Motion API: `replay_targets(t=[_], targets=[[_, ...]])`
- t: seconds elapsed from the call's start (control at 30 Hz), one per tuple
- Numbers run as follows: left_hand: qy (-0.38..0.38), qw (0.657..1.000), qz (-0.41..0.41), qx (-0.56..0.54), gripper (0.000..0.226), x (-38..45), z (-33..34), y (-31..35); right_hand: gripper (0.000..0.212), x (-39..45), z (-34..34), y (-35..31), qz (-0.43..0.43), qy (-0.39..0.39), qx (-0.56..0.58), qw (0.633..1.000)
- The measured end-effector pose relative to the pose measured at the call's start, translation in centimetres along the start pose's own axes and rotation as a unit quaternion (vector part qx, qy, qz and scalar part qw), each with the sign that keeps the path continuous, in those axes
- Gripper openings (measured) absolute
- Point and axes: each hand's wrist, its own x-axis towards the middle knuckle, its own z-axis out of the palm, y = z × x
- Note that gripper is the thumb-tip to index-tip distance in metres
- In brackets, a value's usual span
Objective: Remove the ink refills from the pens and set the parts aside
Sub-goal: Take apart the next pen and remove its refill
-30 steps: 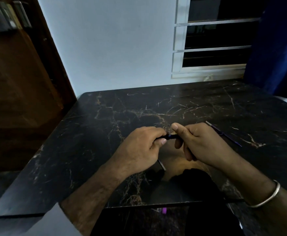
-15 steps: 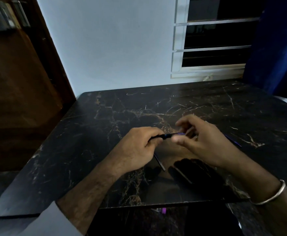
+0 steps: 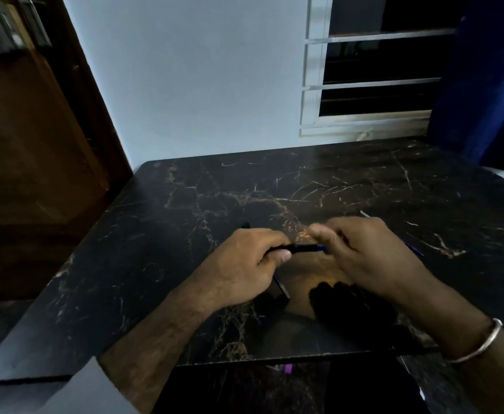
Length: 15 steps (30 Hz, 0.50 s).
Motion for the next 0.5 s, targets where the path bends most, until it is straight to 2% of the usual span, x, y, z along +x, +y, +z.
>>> replay_targets(t=[0.07, 0.13, 0.23, 0.33, 0.4, 0.43, 0.5], targets=[[0.003, 1.0, -0.006, -0.004, 0.012, -0.1, -0.2, -0.1, 0.028, 0.0, 0.0, 0.2, -0.058, -0.038, 0.007, 0.998], [-0.001, 1.0, -0.005, 0.002, 0.013, -0.1, -0.3, -0.1, 0.017, -0.2, 0.4, 0.2, -0.09, -0.066, -0.007, 0.994], [0.007, 1.0, -0.008, 0.001, 0.014, -0.1, -0.4, -0.1, 0.043, -0.5, 0.6, 0.4, -0.057, -0.054, 0.002, 0.997], [0.007, 1.0, -0.003, -0.01, 0.013, 0.0, -0.5, -0.2, 0.036, -0.7, 0.7, 0.5, -0.079, -0.034, 0.009, 0.996], [0.007, 1.0, 0.012, 0.001, 0.012, 0.0, -0.3, -0.2, 0.023, -0.6, 0.8, 0.2, -0.135, -0.01, -0.015, 0.991], [0.012, 1.0, 0.025, 0.005, 0.012, 0.0, -0.2, -0.2, 0.022, -0.7, 0.9, 0.1, -0.147, 0.007, -0.022, 0.989], [0.036, 0.998, 0.053, 0.005, 0.013, -0.1, 0.1, 0.0, 0.036, -1.0, 1.2, -0.4, -0.134, 0.049, -0.041, 0.989]])
